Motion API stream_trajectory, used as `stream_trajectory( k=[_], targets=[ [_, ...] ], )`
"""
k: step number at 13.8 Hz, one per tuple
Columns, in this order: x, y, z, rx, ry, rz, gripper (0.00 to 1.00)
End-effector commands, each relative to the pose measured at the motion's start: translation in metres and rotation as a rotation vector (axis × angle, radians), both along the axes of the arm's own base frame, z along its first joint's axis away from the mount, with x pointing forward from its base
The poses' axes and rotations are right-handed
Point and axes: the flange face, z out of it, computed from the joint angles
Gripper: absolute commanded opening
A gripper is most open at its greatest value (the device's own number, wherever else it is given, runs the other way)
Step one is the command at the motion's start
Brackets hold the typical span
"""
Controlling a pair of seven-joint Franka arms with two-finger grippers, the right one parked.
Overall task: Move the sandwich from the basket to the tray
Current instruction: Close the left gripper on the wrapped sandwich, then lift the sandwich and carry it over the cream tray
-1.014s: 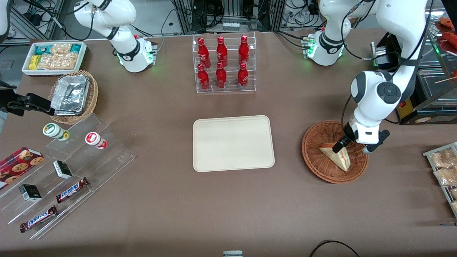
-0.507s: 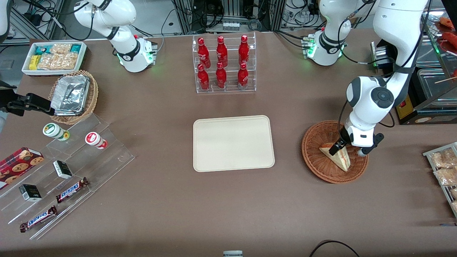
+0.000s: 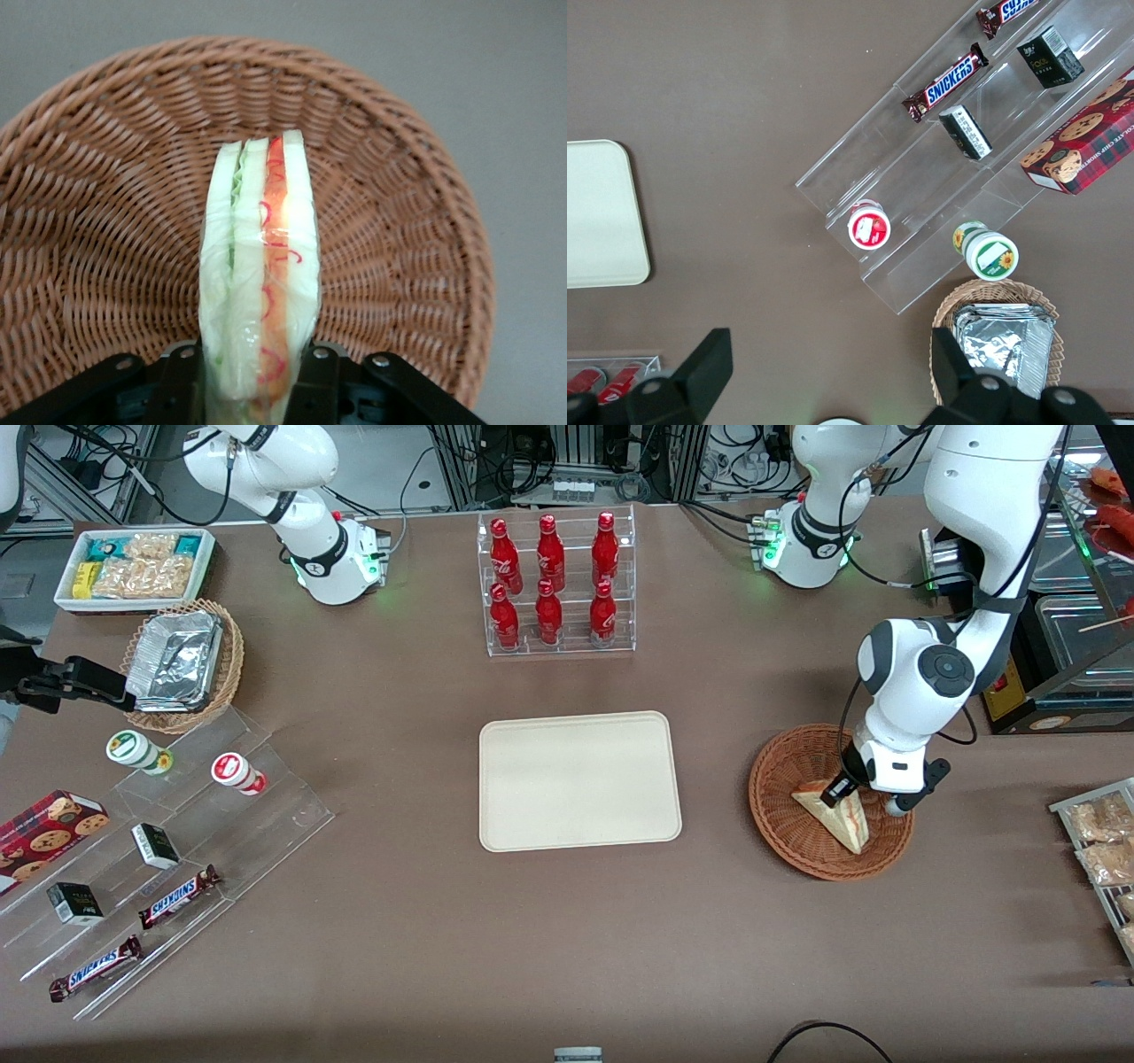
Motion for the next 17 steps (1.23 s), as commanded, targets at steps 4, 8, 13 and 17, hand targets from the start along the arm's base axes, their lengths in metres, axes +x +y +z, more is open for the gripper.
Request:
stream_trajectory(
  k=[4, 8, 13, 17],
  targets=[
    [0.010, -0.036, 0.149, 0.063, 0.111, -0.115, 0.00],
    [0.018, -0.145, 0.227, 0.088, 0.230, -0.269, 0.00],
    [-0.022, -0.294, 0.186, 0.110, 0.263, -0.437, 0.00],
    [-0.020, -0.373, 0.141, 0.117, 0.277, -0.459, 0.00]
  ],
)
